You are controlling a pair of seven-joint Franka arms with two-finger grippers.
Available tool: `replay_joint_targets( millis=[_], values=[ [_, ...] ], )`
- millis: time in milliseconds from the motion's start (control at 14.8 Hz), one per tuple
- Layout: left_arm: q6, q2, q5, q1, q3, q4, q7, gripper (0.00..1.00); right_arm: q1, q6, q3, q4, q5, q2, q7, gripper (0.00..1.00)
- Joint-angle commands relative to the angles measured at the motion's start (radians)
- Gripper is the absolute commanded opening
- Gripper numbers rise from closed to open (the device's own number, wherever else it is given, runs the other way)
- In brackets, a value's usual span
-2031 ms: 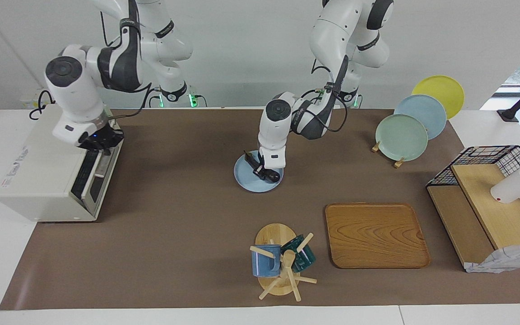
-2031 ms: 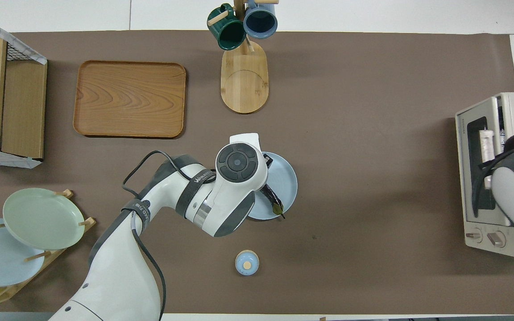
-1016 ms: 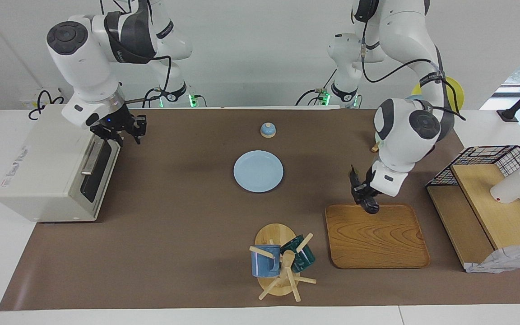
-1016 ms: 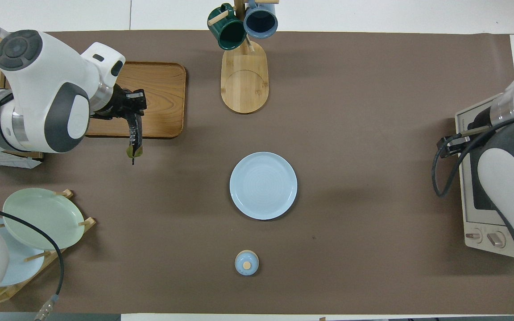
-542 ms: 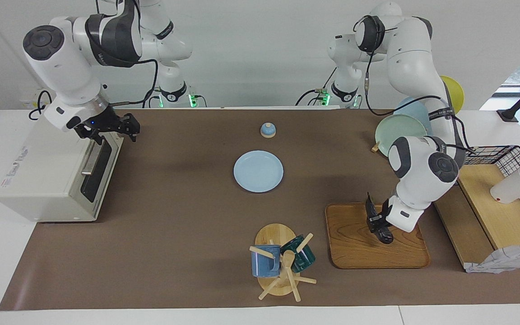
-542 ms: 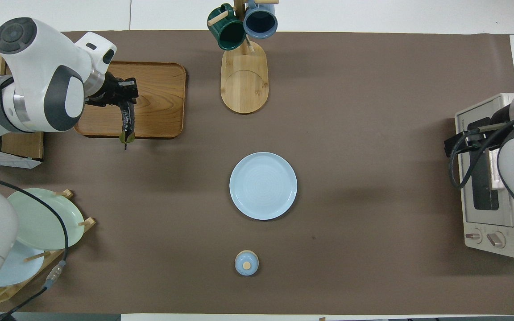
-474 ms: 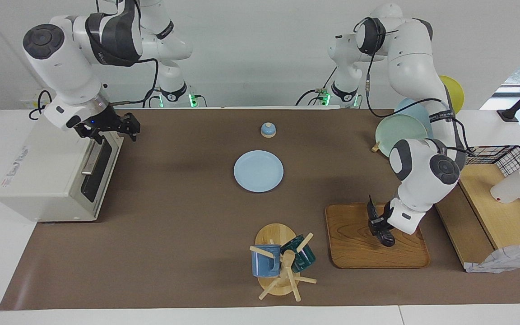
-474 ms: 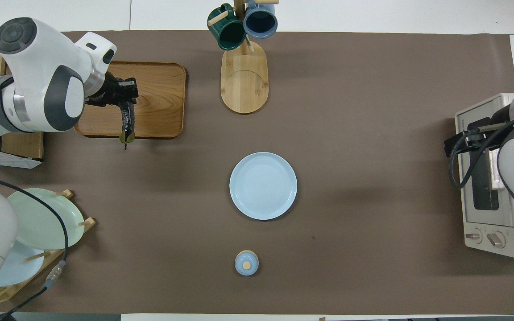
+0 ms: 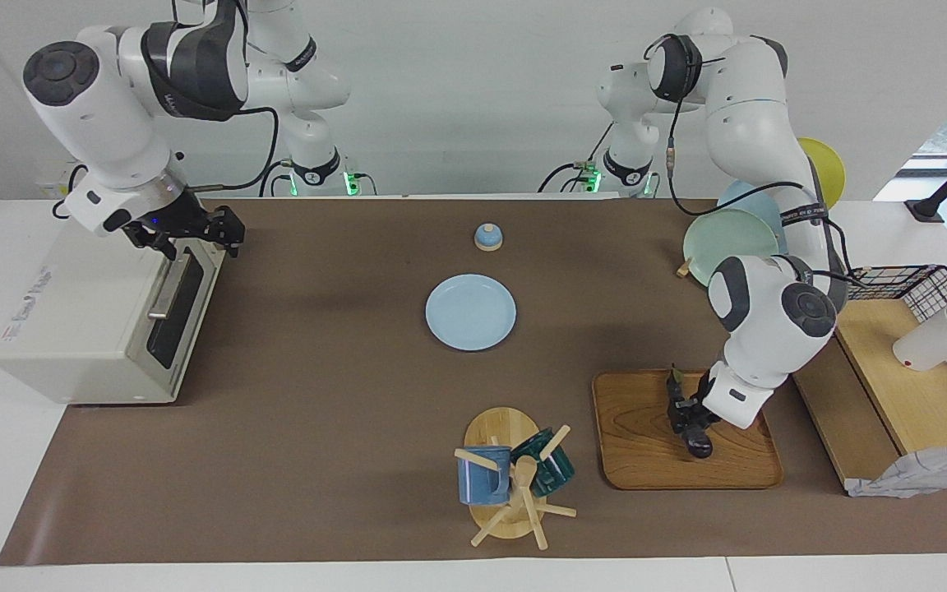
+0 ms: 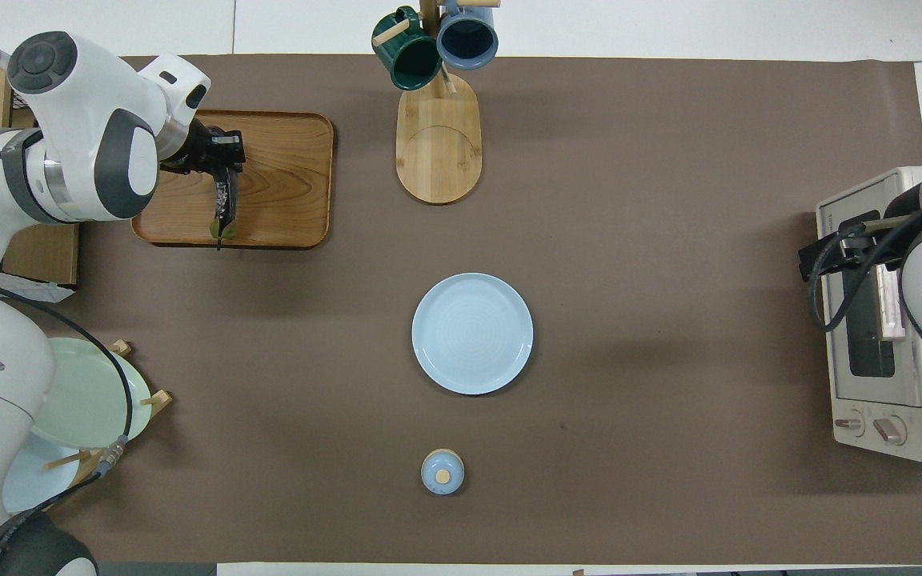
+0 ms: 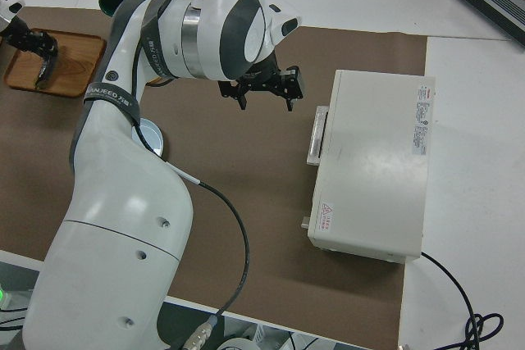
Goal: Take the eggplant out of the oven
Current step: 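Lower the eggplant onto the wooden tray and open the left gripper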
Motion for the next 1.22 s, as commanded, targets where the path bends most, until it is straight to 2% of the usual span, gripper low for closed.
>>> replay_joint_targets(
  millis=[0, 203, 745, 948, 1151],
  values=[
    [-0.079, -0.033, -0.009, 0.013, -0.002, 0.02, 0.014, 1.0, 0.005, -0.022, -0.009, 0.017, 0.027, -0.001, 0.01, 1.0],
    [-0.157, -0.162, -0.007, 0.018, 0.0, -0.009, -0.001, 1.0, -0.003, -0.013, -0.008, 0.017, 0.027, -0.005, 0.031, 1.0],
    [-0.547, -0.484, 0.017, 0.044, 0.02, -0.026, -0.027, 1.0, -0.007, 0.007, -0.011, 0.01, 0.027, -0.011, 0.042, 1.0],
    [-0.575, -0.605, 0.033, 0.043, 0.02, -0.136, -0.023, 1.0, -0.004, 0.005, -0.011, 0.01, 0.027, -0.014, 0.042, 1.0],
    [-0.563, -0.692, 0.034, 0.035, 0.018, -0.271, -0.024, 1.0, -0.006, 0.005, -0.011, 0.01, 0.027, -0.014, 0.042, 1.0]
  ],
)
